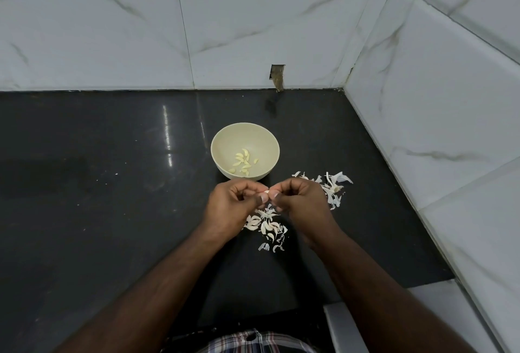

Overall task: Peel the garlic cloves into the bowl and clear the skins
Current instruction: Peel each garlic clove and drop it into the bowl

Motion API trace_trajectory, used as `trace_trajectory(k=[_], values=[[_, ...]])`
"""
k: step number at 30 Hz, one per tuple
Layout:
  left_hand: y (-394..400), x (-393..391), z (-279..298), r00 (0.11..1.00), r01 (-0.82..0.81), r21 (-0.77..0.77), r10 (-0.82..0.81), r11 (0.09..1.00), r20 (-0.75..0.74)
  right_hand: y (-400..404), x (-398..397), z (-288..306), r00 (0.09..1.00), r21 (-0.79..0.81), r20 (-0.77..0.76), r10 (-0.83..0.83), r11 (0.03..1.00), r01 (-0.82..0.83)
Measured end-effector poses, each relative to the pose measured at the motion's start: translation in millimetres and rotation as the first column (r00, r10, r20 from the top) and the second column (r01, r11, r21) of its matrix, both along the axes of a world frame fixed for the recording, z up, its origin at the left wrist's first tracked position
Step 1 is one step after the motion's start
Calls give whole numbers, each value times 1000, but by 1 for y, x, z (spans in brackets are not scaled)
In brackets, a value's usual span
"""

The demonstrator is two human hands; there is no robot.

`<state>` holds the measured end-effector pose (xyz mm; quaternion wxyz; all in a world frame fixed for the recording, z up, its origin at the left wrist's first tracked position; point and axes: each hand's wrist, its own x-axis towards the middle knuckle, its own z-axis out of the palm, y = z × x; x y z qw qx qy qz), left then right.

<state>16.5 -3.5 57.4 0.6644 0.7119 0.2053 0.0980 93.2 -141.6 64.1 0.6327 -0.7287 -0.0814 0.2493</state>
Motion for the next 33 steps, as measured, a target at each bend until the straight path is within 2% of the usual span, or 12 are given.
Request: trace_trajectory(k=[4, 8, 10, 13, 17, 22, 33], values=[[0, 0, -6, 999, -33, 206, 29, 978, 24, 2, -1, -2, 992, 42, -124, -37, 998, 43], [-1, -2, -8, 998, -38, 279, 22, 960, 62, 4, -1, -3, 978, 63, -199, -53, 996, 67], [-1, -1, -8, 998, -36, 257, 23, 966, 53, 3, 0, -3, 978, 86, -206, -39, 995, 58], [1, 3, -8, 998, -48, 139, 42, 989, 42, 0, 2, 0, 972, 138, -235, -16, 989, 50], [2, 3, -11, 998, -38, 86, 33, 996, 62, -4, 5, 10, 964, 96, -265, 33, 995, -8], [2, 3, -10, 995, -9, 73, 1, 997, 104, -4, 5, 17, 962, 74, -258, 90, 995, -73], [2, 1, -9, 990, 6, 109, -21, 994, 138, -6, 7, 18, 970, 76, -214, 111, 992, -97]])
